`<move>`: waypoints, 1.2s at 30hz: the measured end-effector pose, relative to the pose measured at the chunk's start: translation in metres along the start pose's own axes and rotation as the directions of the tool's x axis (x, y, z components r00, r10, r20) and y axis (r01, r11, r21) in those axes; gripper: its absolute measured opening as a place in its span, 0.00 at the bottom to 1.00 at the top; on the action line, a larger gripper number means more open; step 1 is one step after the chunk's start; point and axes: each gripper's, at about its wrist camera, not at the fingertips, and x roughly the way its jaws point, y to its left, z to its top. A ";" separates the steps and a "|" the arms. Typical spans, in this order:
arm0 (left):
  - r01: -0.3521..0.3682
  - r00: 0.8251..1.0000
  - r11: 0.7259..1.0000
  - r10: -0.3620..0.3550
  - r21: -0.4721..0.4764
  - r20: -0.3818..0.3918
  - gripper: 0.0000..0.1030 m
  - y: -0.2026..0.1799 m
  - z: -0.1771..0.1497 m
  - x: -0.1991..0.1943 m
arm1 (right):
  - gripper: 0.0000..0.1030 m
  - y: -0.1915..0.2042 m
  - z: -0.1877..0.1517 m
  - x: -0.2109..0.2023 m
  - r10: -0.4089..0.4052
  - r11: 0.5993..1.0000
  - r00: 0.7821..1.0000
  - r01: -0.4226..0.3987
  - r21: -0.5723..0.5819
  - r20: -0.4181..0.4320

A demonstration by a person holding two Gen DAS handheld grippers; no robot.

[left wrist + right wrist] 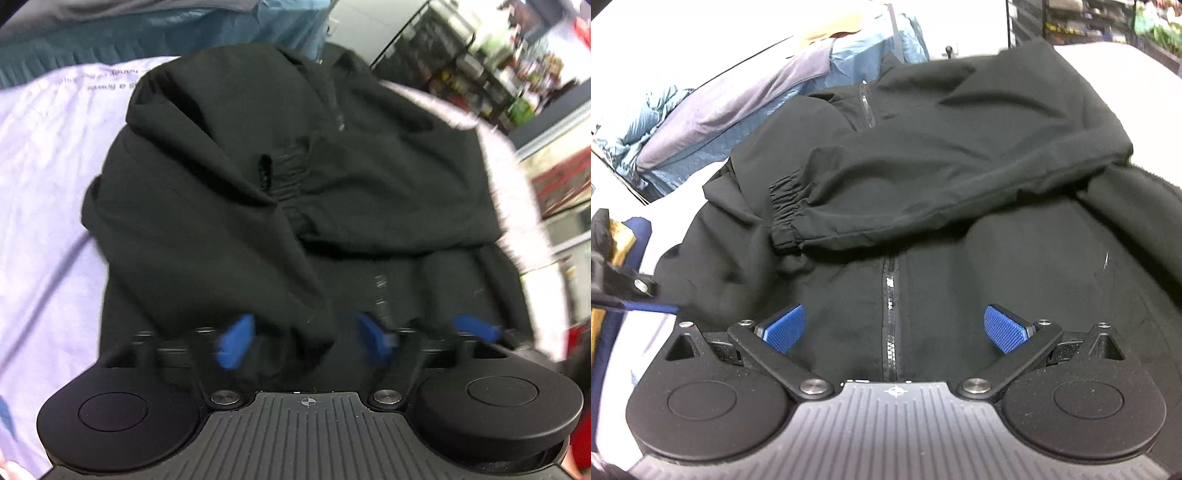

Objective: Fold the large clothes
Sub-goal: 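Lay the sleeve across the jacket body with the left gripper and release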

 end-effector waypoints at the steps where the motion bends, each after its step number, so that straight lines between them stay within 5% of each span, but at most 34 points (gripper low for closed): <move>1: -0.026 1.000 0.999 0.026 0.025 0.001 1.00 -0.003 -0.002 0.004 | 1.00 -0.002 -0.001 0.000 0.005 1.000 1.000 -0.005 0.014 -0.001; 5: -0.066 0.998 0.996 0.066 0.055 -0.010 1.00 0.006 -0.009 0.003 | 1.00 -0.006 -0.006 0.001 0.037 0.997 0.999 -0.036 0.069 -0.009; 12: -0.142 0.990 0.989 0.143 -0.029 0.000 1.00 0.059 -0.030 -0.026 | 0.96 0.006 -0.012 0.005 0.155 0.985 0.988 -0.153 0.081 -0.019; 19: -0.209 0.978 0.973 0.210 -0.100 0.007 1.00 0.094 -0.049 -0.045 | 0.94 0.044 -0.027 0.025 0.323 0.944 0.941 -0.314 0.096 -0.100; 29: -0.212 0.977 0.970 0.215 -0.117 0.009 1.00 0.102 -0.063 -0.045 | 0.85 0.059 -0.040 0.065 0.362 0.918 0.913 -0.314 0.243 -0.188; 36: -0.214 0.976 0.966 0.216 -0.144 0.000 1.00 0.113 -0.070 -0.044 | 0.77 0.055 -0.035 0.076 0.322 0.923 0.932 -0.269 0.274 -0.169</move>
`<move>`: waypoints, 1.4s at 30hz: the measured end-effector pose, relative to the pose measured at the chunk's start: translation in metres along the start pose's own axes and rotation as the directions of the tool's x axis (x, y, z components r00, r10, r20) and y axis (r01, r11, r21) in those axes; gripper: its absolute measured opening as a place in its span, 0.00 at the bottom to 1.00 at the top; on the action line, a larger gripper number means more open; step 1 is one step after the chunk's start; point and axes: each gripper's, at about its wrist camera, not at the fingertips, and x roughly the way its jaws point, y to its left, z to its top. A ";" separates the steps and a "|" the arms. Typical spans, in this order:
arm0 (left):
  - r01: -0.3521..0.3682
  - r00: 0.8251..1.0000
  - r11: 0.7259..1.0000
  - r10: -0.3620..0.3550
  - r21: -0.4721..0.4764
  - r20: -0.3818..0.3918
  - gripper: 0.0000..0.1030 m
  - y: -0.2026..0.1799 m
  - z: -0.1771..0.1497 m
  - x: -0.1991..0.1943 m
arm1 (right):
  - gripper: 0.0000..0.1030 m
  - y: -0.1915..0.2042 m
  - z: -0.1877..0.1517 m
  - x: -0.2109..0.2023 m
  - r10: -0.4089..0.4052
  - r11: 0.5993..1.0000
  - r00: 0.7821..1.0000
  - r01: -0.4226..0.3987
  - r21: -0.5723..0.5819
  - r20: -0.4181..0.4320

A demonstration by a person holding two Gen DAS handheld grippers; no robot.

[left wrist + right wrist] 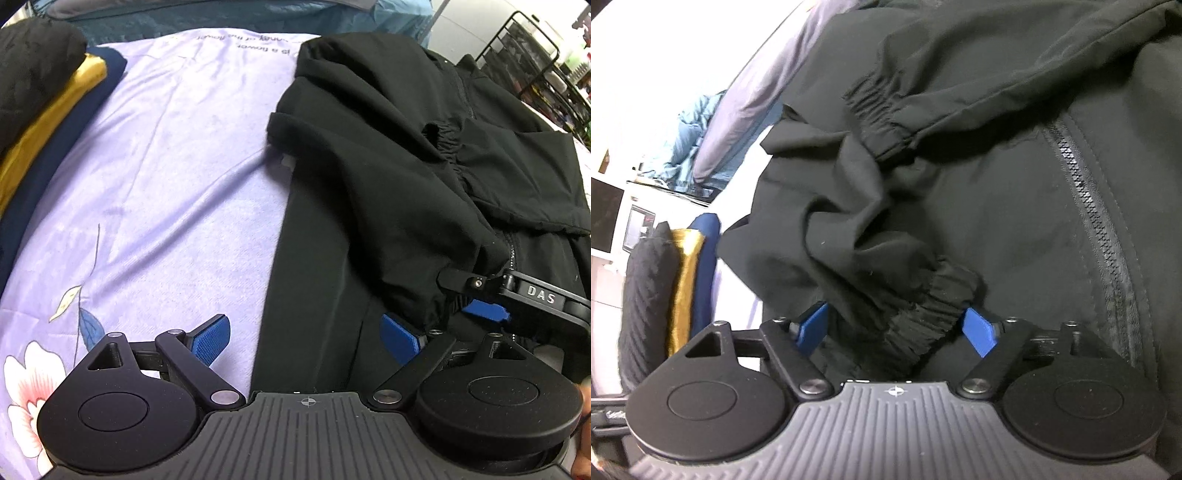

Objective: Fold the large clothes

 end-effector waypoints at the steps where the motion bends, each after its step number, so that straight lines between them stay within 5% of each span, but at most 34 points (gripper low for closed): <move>1: -0.001 1.000 1.000 0.001 -0.004 -0.001 1.00 0.002 -0.001 0.000 | 0.76 -0.001 -0.001 -0.001 0.001 1.000 1.000 -0.001 0.022 0.003; 8: 0.006 1.000 1.000 -0.006 -0.021 0.001 1.00 0.006 0.000 0.001 | 0.74 -0.029 -0.028 -0.023 0.061 0.963 0.997 -0.072 0.259 0.050; 13: 0.017 1.000 1.000 -0.017 0.005 -0.012 1.00 -0.002 0.004 0.006 | 0.73 -0.029 -0.029 -0.009 0.057 0.963 0.995 -0.077 0.258 0.085; 19: 0.024 1.000 0.999 -0.024 0.040 -0.010 1.00 -0.015 0.009 0.006 | 0.48 -0.018 -0.004 0.010 0.076 0.952 0.992 -0.101 0.290 0.099; 22: 0.020 1.000 0.999 -0.019 0.038 -0.008 1.00 -0.017 0.009 0.007 | 0.35 0.011 0.007 -0.006 0.145 0.974 0.982 -0.163 0.156 0.118; 24: 0.013 1.000 0.999 -0.013 0.032 -0.013 1.00 -0.018 0.008 0.010 | 0.09 0.039 0.014 -0.019 0.193 0.978 0.975 -0.200 0.052 0.112; 27: 0.005 1.000 1.000 -0.004 0.015 -0.024 1.00 -0.018 0.007 0.013 | 0.08 0.092 0.026 -0.042 0.306 0.948 0.945 -0.291 -0.128 0.114; 31: -0.008 1.000 1.000 0.008 -0.003 -0.016 1.00 -0.020 0.003 0.010 | 0.07 0.165 0.039 -0.071 0.491 0.837 0.867 -0.441 -0.322 0.088; 37: -0.036 0.999 0.996 0.036 -0.083 0.005 1.00 -0.011 -0.003 0.002 | 0.07 0.255 0.054 -0.071 0.631 0.704 0.775 -0.588 -0.397 -0.028; 42: -0.051 0.998 0.991 0.056 -0.124 0.039 1.00 0.007 -0.002 -0.004 | 0.07 0.328 0.060 -0.041 0.711 0.621 0.685 -0.717 -0.315 -0.157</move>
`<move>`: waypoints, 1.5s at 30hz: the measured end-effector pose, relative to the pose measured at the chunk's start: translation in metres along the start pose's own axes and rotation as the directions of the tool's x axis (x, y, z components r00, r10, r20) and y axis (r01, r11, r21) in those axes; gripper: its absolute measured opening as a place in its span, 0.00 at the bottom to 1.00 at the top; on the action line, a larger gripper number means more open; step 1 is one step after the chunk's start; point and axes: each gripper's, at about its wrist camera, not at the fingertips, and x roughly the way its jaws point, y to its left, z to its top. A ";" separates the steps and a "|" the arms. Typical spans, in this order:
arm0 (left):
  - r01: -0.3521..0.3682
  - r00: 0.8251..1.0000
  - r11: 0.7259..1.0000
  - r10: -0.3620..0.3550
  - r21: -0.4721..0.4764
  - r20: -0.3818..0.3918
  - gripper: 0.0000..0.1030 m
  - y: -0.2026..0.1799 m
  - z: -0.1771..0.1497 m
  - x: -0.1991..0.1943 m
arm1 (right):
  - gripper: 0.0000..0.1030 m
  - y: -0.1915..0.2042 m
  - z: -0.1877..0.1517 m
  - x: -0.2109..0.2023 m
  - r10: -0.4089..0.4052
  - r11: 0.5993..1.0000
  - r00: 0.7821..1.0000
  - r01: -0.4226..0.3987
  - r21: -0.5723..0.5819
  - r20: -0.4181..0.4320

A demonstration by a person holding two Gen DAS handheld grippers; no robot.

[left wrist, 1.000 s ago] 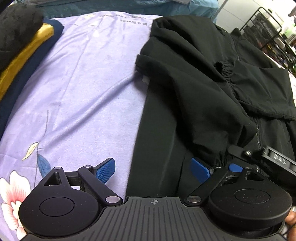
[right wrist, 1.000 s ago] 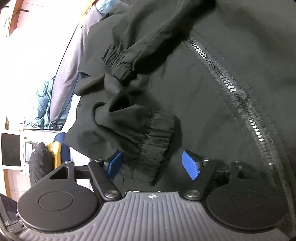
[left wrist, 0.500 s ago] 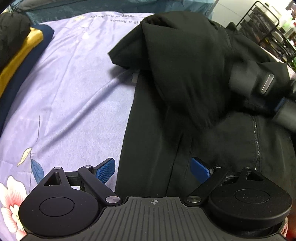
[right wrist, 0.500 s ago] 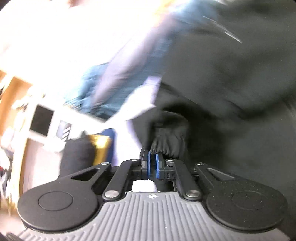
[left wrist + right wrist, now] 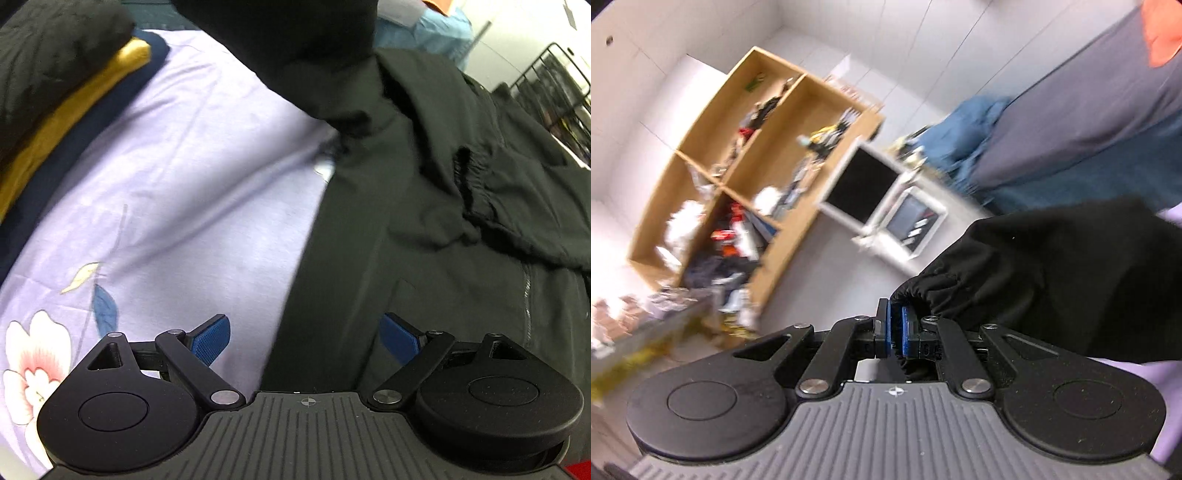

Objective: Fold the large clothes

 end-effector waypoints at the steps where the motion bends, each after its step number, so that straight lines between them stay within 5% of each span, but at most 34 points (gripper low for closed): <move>1: -0.001 1.000 1.000 0.001 -0.003 0.007 1.00 0.003 0.001 -0.001 | 0.07 0.009 0.001 0.010 0.041 0.999 0.999 -0.041 0.015 -0.015; 5: -0.006 1.000 1.000 0.007 -0.016 0.023 1.00 0.014 0.006 0.000 | 0.08 0.022 0.019 0.037 0.186 0.972 0.982 -0.177 0.152 -0.044; 10: 0.001 1.000 0.999 0.000 -0.044 0.025 1.00 0.020 0.014 0.005 | 0.08 0.041 0.035 0.051 0.225 0.969 0.972 -0.215 0.118 -0.073; 17: 0.017 1.000 1.000 -0.016 -0.026 0.022 1.00 0.012 0.019 0.011 | 0.08 -0.018 0.054 0.014 0.028 0.988 1.000 -0.028 0.152 0.004; 21: 0.030 1.000 0.999 -0.030 -0.014 0.008 1.00 0.002 0.019 0.017 | 0.07 -0.070 0.068 -0.059 -0.091 0.983 0.992 0.076 0.168 0.082; 24: 0.043 0.999 0.999 -0.043 -0.002 0.002 1.00 -0.009 0.019 0.020 | 0.07 -0.107 0.071 -0.130 -0.264 0.958 0.955 0.243 0.152 0.137; 30: 0.054 0.999 0.998 -0.053 0.016 -0.010 1.00 -0.028 0.019 0.026 | 0.06 -0.186 0.061 -0.278 -0.531 0.835 0.822 0.464 0.298 0.207; 40: 0.056 0.998 0.996 -0.055 0.069 -0.017 1.00 -0.053 0.031 0.036 | 0.07 -0.249 0.040 -0.363 -0.689 0.706 0.714 0.620 0.343 0.128; 41: 0.059 0.998 0.996 -0.058 0.069 -0.014 1.00 -0.056 0.031 0.035 | 0.15 -0.251 0.038 -0.357 -0.690 0.702 0.717 0.627 0.337 0.104; 44: 0.064 0.998 0.996 -0.063 0.069 -0.013 1.00 -0.062 0.031 0.036 | 0.58 -0.268 0.023 -0.344 -0.697 0.681 0.715 0.635 0.365 0.056; 45: 0.065 0.998 0.996 -0.064 0.069 -0.017 1.00 -0.062 0.030 0.036 | 0.64 -0.274 0.016 -0.339 -0.700 0.672 0.713 0.636 0.381 0.043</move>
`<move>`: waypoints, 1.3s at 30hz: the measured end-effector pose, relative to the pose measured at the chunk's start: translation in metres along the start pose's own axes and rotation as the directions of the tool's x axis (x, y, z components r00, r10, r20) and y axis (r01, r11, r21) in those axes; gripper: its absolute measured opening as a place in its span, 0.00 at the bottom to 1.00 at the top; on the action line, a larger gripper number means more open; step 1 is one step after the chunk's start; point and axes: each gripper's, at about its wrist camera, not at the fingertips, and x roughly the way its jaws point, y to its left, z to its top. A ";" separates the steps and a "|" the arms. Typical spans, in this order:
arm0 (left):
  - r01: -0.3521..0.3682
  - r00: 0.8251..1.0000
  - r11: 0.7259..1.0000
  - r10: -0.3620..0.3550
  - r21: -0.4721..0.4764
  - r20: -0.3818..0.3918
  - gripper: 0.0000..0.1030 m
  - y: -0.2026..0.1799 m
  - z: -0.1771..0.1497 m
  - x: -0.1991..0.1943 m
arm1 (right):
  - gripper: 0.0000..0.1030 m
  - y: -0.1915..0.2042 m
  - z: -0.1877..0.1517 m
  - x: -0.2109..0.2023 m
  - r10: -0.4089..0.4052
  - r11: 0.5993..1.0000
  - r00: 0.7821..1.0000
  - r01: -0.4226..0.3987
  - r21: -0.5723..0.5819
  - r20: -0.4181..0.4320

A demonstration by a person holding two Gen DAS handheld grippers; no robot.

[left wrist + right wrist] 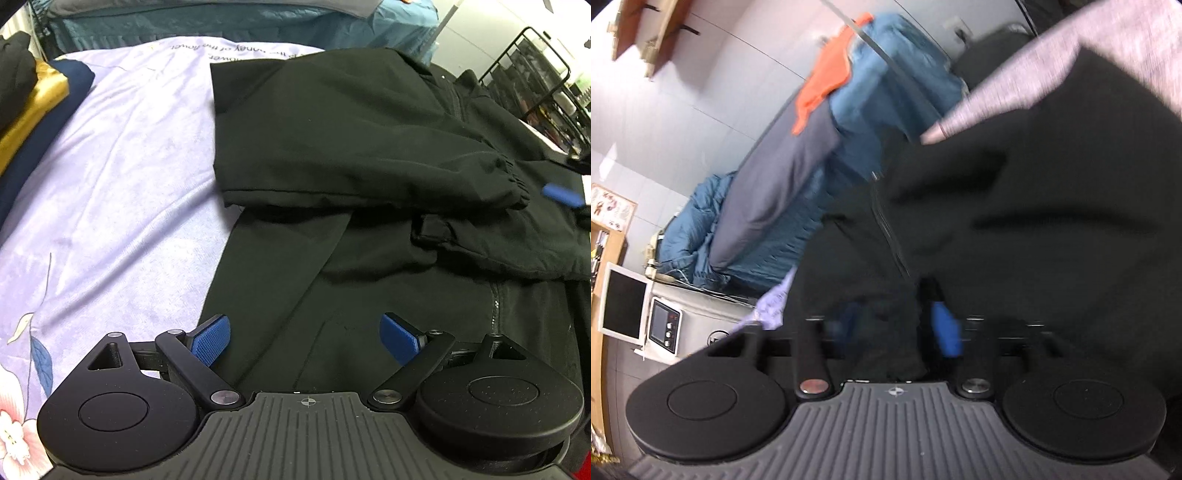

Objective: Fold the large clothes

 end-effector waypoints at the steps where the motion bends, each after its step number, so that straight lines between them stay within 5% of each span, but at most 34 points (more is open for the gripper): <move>1: -0.001 1.000 1.000 0.001 0.001 -0.002 1.00 -0.001 -0.001 0.000 | 0.64 -0.004 -0.006 0.011 -0.010 1.000 1.000 0.010 0.025 -0.017; 5: -0.016 1.000 1.000 0.016 0.011 -0.009 1.00 -0.001 -0.006 0.000 | 0.58 -0.011 -0.028 0.044 -0.027 0.992 0.997 0.036 0.119 -0.075; 6: -0.016 1.000 1.000 0.016 0.008 -0.011 1.00 -0.001 -0.007 0.000 | 0.42 -0.014 -0.031 0.046 -0.009 0.990 0.998 0.018 0.136 -0.064; 7: -0.014 1.000 1.000 0.014 0.005 -0.014 1.00 0.000 -0.008 0.000 | 0.36 -0.014 -0.033 0.046 0.006 0.989 0.999 0.002 0.146 -0.050; 8: -0.013 1.000 1.000 0.013 0.001 -0.017 1.00 0.002 -0.010 0.000 | 0.17 -0.012 -0.035 0.041 0.017 0.992 1.000 -0.015 0.128 -0.015; 10: -0.014 1.000 1.000 0.014 -0.005 -0.021 1.00 0.004 -0.013 0.000 | 0.16 -0.002 -0.034 0.025 0.021 0.998 0.998 -0.025 0.051 0.063; 15: -0.021 0.999 1.000 0.021 -0.016 -0.025 1.00 0.007 -0.022 0.003 | 0.16 0.001 -0.028 -0.005 -0.113 0.993 0.976 0.119 -0.023 0.186; 16: -0.019 0.999 1.000 0.018 -0.018 -0.027 1.00 0.008 -0.023 0.004 | 0.19 -0.006 -0.026 -0.002 -0.141 0.989 0.976 0.146 -0.019 0.165; 18: -0.021 0.999 1.000 0.020 -0.019 -0.033 1.00 0.007 -0.026 0.008 | 0.46 -0.019 -0.023 0.012 -0.172 0.985 0.983 0.172 0.011 0.067; 19: -0.024 0.999 1.000 0.024 -0.017 -0.037 1.00 0.007 -0.027 0.009 | 0.51 -0.023 -0.024 0.018 -0.186 0.982 0.982 0.185 0.022 0.025; 22: -0.033 0.999 0.999 0.033 -0.012 -0.011 1.00 0.008 -0.027 0.005 | 0.59 -0.012 -0.036 -0.001 -0.220 0.974 0.966 0.225 -0.023 0.133; 23: -0.037 0.999 0.999 0.037 -0.005 0.012 1.00 0.009 -0.025 0.003 | 0.69 -0.005 -0.041 -0.008 -0.255 0.963 0.951 0.266 -0.046 0.176; 25: -0.059 0.996 0.998 0.057 0.028 0.067 1.00 0.008 -0.018 -0.001 | 0.72 0.010 -0.054 -0.021 -0.299 0.934 0.916 0.339 -0.116 0.268; 27: -0.094 0.990 0.992 0.085 0.078 0.117 1.00 0.002 -0.006 -0.003 | 0.78 0.029 -0.068 -0.026 -0.271 0.907 0.913 0.348 -0.238 0.304; 31: -0.096 0.982 0.977 0.062 0.188 0.180 1.00 -0.018 0.020 0.013 | 0.87 0.062 -0.081 -0.006 -0.244 0.777 0.934 0.350 -0.524 0.262; 34: -0.201 0.965 0.957 0.156 0.211 0.210 1.00 -0.033 0.039 0.038 | 0.90 0.080 -0.098 0.023 -0.266 0.662 0.930 0.368 -0.653 0.254; 37: -0.315 0.942 0.932 0.284 0.181 0.182 1.00 -0.030 0.057 0.067 | 0.95 0.079 -0.103 0.071 -0.415 0.586 0.884 0.439 -0.681 0.214; 39: -0.344 0.937 0.920 0.322 0.191 0.138 1.00 -0.024 0.063 0.083 | 1.00 0.063 -0.101 0.092 -0.516 0.587 0.844 0.474 -0.656 0.148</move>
